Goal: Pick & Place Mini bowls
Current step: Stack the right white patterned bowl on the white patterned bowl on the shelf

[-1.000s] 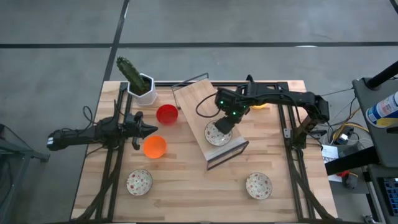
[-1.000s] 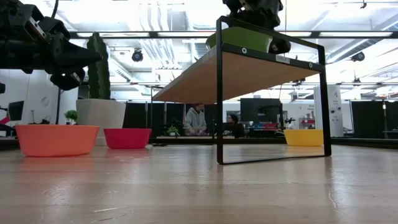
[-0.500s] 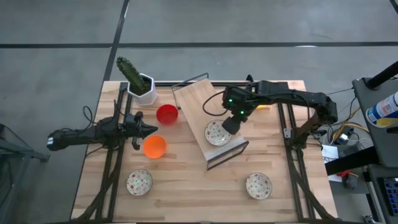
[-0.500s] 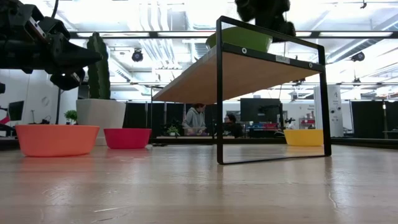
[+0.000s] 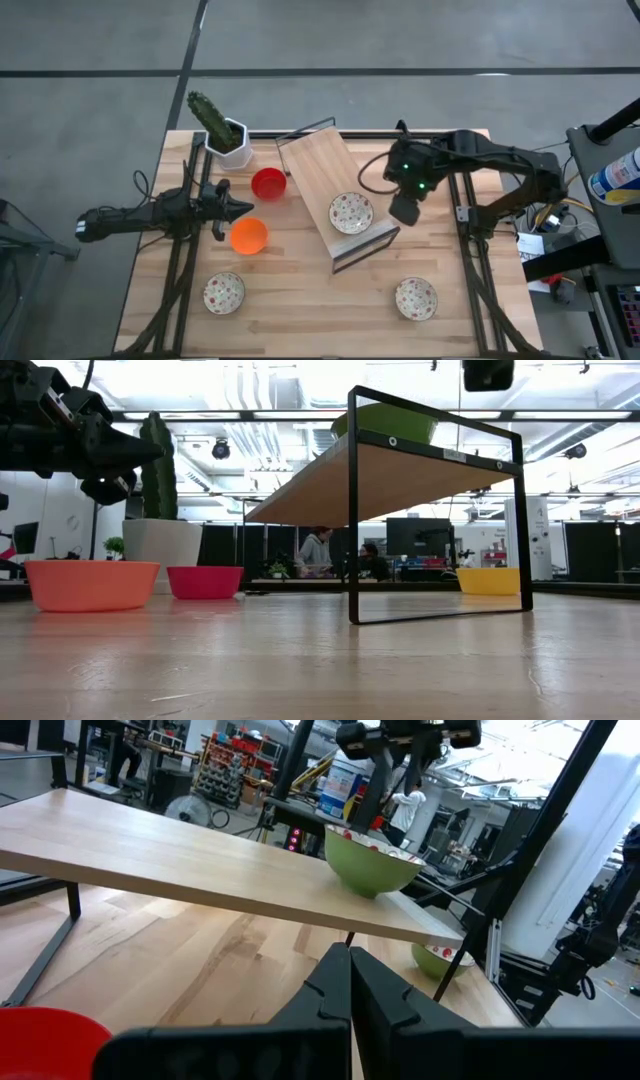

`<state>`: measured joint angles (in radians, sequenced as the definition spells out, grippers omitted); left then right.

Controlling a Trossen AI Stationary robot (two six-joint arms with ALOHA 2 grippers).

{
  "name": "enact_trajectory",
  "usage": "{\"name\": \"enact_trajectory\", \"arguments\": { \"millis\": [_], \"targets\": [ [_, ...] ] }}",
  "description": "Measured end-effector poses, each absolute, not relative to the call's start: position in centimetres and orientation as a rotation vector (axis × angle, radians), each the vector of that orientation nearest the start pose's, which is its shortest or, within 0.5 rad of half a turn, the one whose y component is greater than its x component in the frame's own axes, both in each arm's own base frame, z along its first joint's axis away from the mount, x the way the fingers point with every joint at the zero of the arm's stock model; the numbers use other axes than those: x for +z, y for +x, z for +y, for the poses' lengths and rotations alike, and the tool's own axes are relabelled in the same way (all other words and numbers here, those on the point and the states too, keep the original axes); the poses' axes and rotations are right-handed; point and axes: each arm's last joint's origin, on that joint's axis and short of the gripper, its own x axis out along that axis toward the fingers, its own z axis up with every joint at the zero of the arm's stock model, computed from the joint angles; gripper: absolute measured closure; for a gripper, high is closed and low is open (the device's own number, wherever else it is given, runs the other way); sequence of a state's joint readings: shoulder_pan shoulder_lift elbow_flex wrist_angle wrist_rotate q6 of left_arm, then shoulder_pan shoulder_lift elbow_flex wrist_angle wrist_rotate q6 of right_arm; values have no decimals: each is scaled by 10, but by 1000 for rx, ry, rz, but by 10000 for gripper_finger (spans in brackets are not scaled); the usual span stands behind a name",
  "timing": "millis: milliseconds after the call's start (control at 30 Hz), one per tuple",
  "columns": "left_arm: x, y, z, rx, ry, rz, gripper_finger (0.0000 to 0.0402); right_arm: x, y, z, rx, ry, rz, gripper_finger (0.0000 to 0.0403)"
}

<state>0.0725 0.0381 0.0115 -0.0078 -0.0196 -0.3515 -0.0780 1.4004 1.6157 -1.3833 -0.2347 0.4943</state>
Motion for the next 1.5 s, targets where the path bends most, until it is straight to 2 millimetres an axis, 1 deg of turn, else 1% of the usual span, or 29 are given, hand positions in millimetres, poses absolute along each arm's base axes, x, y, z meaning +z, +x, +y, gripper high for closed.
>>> {"name": "enact_trajectory", "arguments": {
  "millis": [167, 333, 467, 633, 800, 967, 1067, 1267, 1500],
  "targets": [
    [164, 99, 8, 97, -352, 17, 402, 389, 231, 4, -72, 538, 1206, 274],
    [164, 99, 8, 97, -352, 18, 402, 390, 229, 22, -8, 486, 1223, 282],
    [164, 99, 8, 97, -352, 18, 402, 387, 227, 33, -23, 422, 1258, 285],
    [164, 99, 8, 97, -352, 18, 402, 385, 223, 43, -72, 336, 1262, 281],
    [164, 99, 8, 97, -352, 17, 402, 379, 219, 54, -70, 284, 1282, 276],
    [164, 99, 8, 97, -352, 18, 402, 362, 213, 63, -92, 279, 1343, 272],
    [164, 99, 8, 97, -352, 18, 402, 347, 208, 70, -97, 282, 1380, 267],
    [164, 99, 8, 97, -352, 18, 402, 314, 196, 84, -125, 315, 1417, 252],
    [164, 99, 8, 97, -352, 17, 402, 271, 184, 104, -69, 432, 1427, 254]
  ]
}}
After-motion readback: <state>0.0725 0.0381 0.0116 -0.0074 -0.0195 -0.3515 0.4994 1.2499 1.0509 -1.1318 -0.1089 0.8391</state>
